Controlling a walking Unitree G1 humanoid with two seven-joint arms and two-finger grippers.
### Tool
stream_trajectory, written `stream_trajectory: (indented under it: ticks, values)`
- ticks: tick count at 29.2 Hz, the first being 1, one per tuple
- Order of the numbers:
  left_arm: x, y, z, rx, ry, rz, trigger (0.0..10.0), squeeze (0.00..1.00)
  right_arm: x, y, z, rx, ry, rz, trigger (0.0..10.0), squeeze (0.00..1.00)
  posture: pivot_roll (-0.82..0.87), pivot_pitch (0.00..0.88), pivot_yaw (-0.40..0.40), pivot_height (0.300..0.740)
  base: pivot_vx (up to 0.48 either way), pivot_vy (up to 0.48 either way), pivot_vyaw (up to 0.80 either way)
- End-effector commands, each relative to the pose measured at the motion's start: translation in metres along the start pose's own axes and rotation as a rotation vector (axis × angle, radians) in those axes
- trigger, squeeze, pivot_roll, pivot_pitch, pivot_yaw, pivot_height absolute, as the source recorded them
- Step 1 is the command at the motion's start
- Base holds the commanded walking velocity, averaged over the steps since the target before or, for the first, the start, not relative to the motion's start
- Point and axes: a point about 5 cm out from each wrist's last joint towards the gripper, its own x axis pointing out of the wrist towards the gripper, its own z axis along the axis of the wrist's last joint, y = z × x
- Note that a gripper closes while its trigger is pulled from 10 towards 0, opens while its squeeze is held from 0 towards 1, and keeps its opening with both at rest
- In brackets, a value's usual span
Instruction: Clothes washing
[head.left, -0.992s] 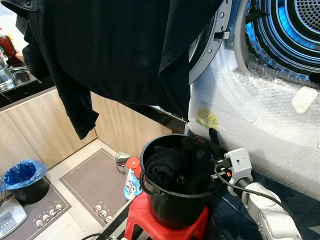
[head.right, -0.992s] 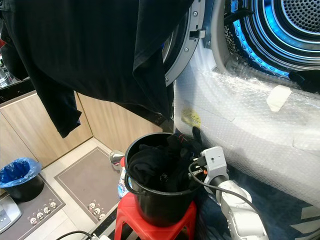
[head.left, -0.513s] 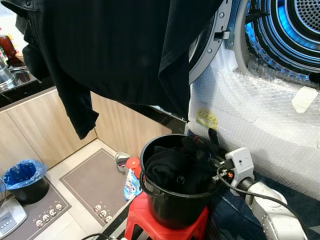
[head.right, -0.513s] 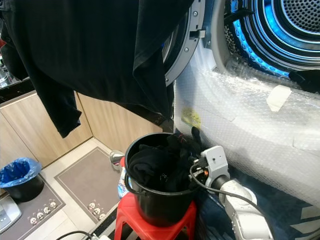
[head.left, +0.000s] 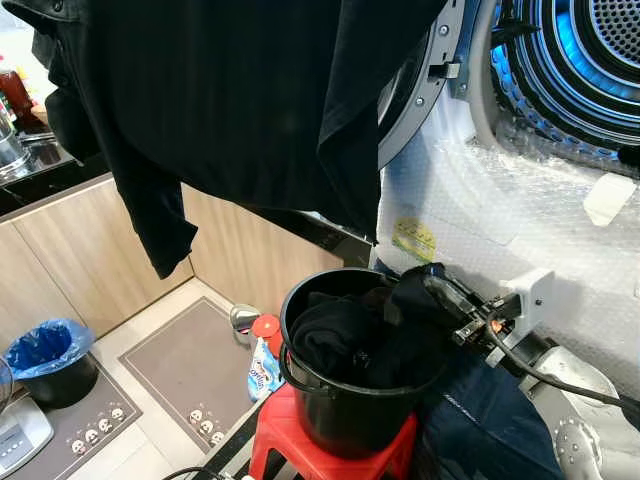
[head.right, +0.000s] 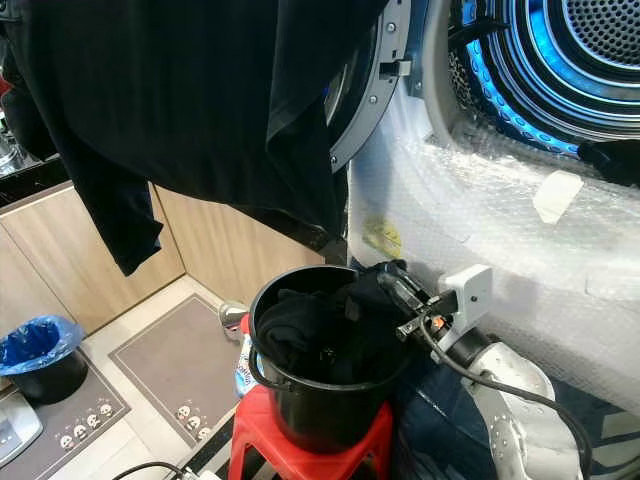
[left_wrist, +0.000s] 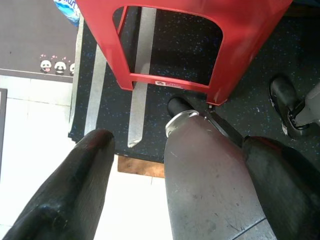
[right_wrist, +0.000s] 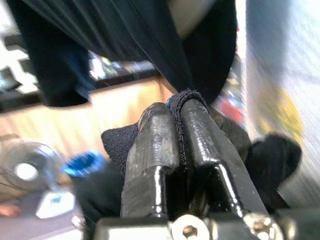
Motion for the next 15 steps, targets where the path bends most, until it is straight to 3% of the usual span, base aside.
stream_trajectory:
  ticks: [1, 10, 15]
  values:
    - [-0.002, -0.005, -0.013, 0.008, 0.05, -0.021, 10.0, 0.0, -0.003, 0.004, 0.032, -0.005, -0.121, 0.087, 10.0, 0.0, -0.12, 0.002, 0.056, 0.74, 0.0, 0.0, 0.0]
    - [-0.002, -0.006, -0.014, 0.021, 0.055, -0.028, 10.0, 0.0, -0.008, 0.012, 0.083, 0.047, -0.323, 0.279, 10.0, 0.0, -0.12, 0.0, 0.055, 0.74, 0.0, 0.0, 0.0]
    - [-0.002, -0.008, -0.015, 0.019, 0.056, -0.03, 10.0, 0.0, -0.009, 0.011, 0.101, 0.053, -0.374, 0.333, 10.0, 0.0, -0.12, 0.0, 0.052, 0.74, 0.0, 0.0, 0.0]
